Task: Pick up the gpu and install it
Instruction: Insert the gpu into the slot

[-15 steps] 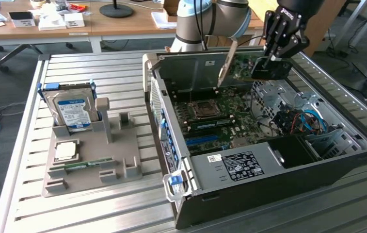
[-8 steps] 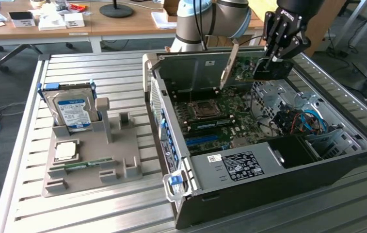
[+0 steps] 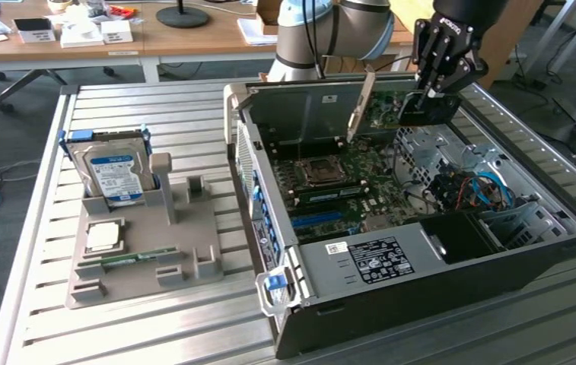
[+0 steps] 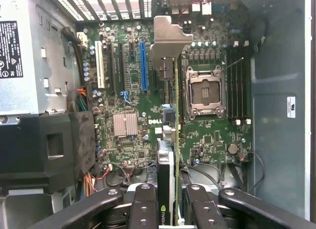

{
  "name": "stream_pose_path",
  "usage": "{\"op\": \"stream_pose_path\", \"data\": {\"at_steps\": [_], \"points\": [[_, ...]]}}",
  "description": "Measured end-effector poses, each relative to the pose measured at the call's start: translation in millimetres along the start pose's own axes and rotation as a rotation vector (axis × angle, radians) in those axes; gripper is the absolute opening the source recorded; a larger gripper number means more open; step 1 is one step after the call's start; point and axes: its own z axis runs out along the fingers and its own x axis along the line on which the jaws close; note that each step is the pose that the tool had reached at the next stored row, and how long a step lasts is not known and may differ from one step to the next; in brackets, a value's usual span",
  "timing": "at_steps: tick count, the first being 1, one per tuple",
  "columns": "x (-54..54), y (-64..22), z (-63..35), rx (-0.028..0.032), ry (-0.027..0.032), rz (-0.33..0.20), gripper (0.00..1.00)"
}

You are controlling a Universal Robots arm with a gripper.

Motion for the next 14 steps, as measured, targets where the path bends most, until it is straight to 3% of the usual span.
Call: {"op": "stream_pose_path", "data": {"at_steps": [14], "points": [[0.1, 1.1, 0.1, 0.0001, -0.0001, 0.0, 0.27]]}}
